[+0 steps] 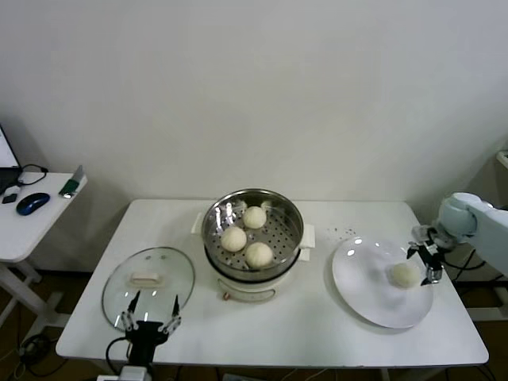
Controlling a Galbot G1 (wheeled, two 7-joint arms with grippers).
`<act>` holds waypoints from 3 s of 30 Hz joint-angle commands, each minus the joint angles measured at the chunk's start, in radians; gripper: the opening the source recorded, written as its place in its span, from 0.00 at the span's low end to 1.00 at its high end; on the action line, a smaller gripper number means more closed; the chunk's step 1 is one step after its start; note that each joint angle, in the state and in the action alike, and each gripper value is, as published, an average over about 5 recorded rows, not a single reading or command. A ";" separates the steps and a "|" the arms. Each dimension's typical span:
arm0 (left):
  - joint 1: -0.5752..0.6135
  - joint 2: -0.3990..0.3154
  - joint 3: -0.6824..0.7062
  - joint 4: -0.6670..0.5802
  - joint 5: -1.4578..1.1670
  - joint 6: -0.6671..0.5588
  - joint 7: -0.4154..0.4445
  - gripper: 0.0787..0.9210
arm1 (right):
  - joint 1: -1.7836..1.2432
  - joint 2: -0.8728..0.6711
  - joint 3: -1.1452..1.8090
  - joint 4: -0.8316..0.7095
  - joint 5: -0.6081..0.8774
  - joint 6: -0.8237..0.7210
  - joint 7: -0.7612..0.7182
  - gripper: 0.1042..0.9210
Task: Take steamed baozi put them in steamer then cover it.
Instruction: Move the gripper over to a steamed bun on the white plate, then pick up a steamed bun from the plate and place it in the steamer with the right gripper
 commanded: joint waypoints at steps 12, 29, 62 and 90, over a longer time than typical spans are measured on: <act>0.003 -0.003 -0.001 0.014 0.007 -0.001 0.001 0.88 | -0.112 0.104 0.127 -0.134 -0.044 0.005 0.005 0.88; 0.005 -0.004 -0.003 0.015 0.008 -0.002 0.000 0.88 | -0.079 0.122 0.107 -0.158 -0.031 0.018 -0.012 0.74; 0.047 -0.007 0.091 -0.029 0.074 -0.046 0.048 0.88 | 0.803 0.625 -0.783 -0.024 1.093 -0.222 0.140 0.69; 0.040 0.013 0.065 -0.053 0.000 -0.043 0.069 0.88 | 0.659 0.843 -0.892 -0.017 1.124 -0.273 0.239 0.69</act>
